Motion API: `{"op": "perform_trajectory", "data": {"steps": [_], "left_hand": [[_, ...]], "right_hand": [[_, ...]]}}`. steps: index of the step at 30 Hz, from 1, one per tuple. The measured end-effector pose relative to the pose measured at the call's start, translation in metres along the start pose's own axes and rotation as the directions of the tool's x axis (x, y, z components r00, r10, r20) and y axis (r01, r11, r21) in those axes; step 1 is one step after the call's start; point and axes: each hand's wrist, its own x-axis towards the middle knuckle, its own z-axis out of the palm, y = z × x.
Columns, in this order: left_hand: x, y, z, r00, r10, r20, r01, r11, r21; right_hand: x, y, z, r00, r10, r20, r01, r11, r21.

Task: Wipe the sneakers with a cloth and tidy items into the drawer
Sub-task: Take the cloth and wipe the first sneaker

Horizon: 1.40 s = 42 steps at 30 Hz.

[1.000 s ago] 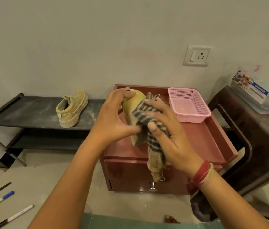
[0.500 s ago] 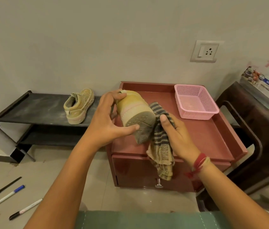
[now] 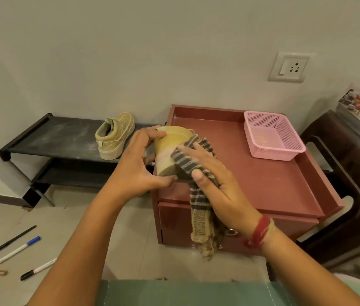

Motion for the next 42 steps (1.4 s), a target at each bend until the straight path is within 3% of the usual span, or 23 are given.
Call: {"op": "perform_trajectory", "data": {"steps": [5, 8, 11, 15, 17, 20, 21, 25, 30, 33, 35, 38, 40, 42], "left_hand": [[0.001, -0.006, 0.004, 0.998, -0.054, 0.044, 0.038, 0.953, 0.301], [0.006, -0.007, 0.005, 0.995, -0.101, 0.026, 0.084, 0.923, 0.376], [0.007, -0.008, 0.007, 0.992, -0.122, -0.012, 0.118, 0.922, 0.37], [0.006, -0.007, 0.007, 0.988, -0.153, -0.023, 0.15, 0.911, 0.384], [0.005, -0.007, 0.005, 0.984, -0.176, -0.012, 0.166, 0.902, 0.399], [0.004, -0.007, 0.002, 0.981, -0.191, -0.019, 0.182, 0.894, 0.409], [0.005, -0.006, 0.002, 0.981, -0.192, -0.028, 0.187, 0.894, 0.408], [0.009, -0.005, 0.002, 0.981, -0.178, -0.073, 0.193, 0.883, 0.427], [0.007, -0.005, 0.003, 0.976, -0.196, -0.095, 0.218, 0.856, 0.469], [0.007, -0.003, 0.003, 0.979, -0.188, -0.079, 0.203, 0.871, 0.448], [0.007, -0.003, 0.003, 0.978, -0.193, -0.074, 0.205, 0.866, 0.455], [0.008, -0.004, 0.004, 0.977, -0.199, -0.083, 0.214, 0.852, 0.477], [0.008, -0.004, 0.003, 0.977, -0.197, -0.076, 0.21, 0.861, 0.464], [0.008, -0.003, 0.003, 0.979, -0.194, -0.061, 0.2, 0.874, 0.443]], "right_hand": [[0.003, 0.036, -0.005, 0.975, 0.199, -0.095, -0.208, 0.973, -0.099], [0.008, 0.037, -0.003, 0.97, 0.214, -0.112, -0.223, 0.973, -0.067], [0.01, 0.027, 0.005, 0.987, 0.15, -0.062, -0.156, 0.981, -0.114], [0.003, 0.026, 0.006, 0.99, -0.015, 0.142, 0.059, 0.95, -0.308], [0.005, 0.041, -0.004, 0.994, 0.04, 0.099, 0.001, 0.925, -0.379], [0.011, 0.053, -0.018, 0.969, 0.238, -0.063, -0.243, 0.886, -0.395], [0.011, 0.05, -0.015, 0.971, 0.235, -0.046, -0.234, 0.893, -0.385], [0.004, 0.033, 0.009, 0.983, 0.035, 0.179, 0.031, 0.935, -0.353], [0.011, 0.043, 0.0, 0.981, 0.191, -0.031, -0.19, 0.919, -0.345], [0.003, 0.034, 0.014, 0.987, 0.072, 0.142, -0.023, 0.945, -0.325], [0.003, 0.039, 0.01, 0.99, 0.055, 0.133, -0.005, 0.936, -0.352], [0.014, 0.047, -0.003, 0.973, 0.224, -0.055, -0.228, 0.899, -0.373], [0.013, 0.039, 0.003, 0.977, 0.211, 0.001, -0.198, 0.918, -0.345], [0.006, 0.031, 0.013, 0.982, 0.11, 0.153, -0.054, 0.943, -0.328]]}}
